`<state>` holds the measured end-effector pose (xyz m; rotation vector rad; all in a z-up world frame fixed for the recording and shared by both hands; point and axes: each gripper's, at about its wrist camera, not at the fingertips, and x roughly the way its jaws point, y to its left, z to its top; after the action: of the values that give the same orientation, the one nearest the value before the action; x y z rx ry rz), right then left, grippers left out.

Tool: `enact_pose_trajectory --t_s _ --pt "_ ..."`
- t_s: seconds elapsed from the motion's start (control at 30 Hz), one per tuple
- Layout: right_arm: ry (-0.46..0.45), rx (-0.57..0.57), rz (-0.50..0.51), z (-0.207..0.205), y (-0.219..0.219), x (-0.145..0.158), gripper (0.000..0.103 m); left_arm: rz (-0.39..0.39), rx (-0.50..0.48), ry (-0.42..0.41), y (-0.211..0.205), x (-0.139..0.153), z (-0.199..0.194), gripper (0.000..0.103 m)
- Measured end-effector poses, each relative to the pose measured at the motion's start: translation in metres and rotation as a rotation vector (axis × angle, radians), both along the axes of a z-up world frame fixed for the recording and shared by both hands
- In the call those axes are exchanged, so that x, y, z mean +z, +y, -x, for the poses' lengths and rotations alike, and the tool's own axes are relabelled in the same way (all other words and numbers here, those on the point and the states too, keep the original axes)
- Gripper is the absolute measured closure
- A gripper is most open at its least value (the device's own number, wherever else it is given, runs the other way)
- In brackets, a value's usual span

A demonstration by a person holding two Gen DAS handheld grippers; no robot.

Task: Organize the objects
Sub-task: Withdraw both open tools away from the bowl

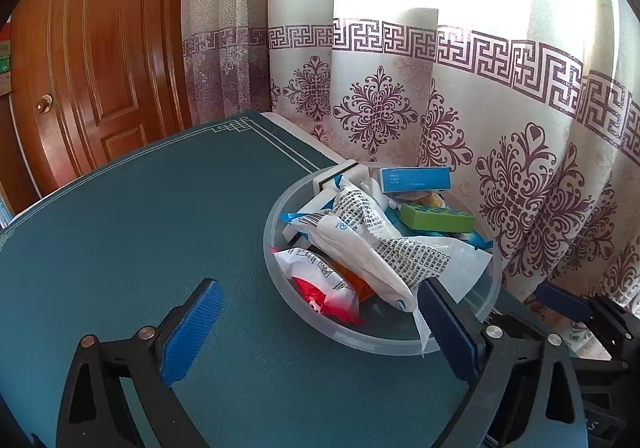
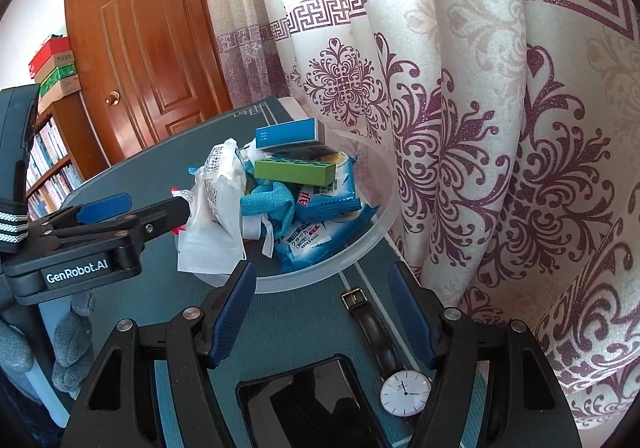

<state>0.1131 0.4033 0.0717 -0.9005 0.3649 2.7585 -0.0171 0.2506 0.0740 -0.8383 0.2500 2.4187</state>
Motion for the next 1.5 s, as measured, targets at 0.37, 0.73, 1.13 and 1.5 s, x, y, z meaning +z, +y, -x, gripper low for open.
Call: enact_pose_trajectory --t_s 0.37,0.73,1.13,1.5 --pt "-0.007 0.014 -0.029 -0.004 -0.019 0.001 0.022 0.062 0.133 0.095 -0.029 0.001 -0.019 0.000" --pt "-0.012 -0.006 -0.084 -0.006 -0.034 0.006 0.008 0.066 0.129 0.111 -0.035 0.000 -0.029 0.000" --pt "-0.059 0.006 -0.140 0.005 -0.036 0.005 0.006 0.052 0.108 0.092 -0.035 -0.001 -0.031 0.000" --pt "-0.085 -0.010 -0.157 0.012 -0.033 -0.001 0.006 0.091 0.118 0.014 -0.033 -0.015 -0.020 0.000"
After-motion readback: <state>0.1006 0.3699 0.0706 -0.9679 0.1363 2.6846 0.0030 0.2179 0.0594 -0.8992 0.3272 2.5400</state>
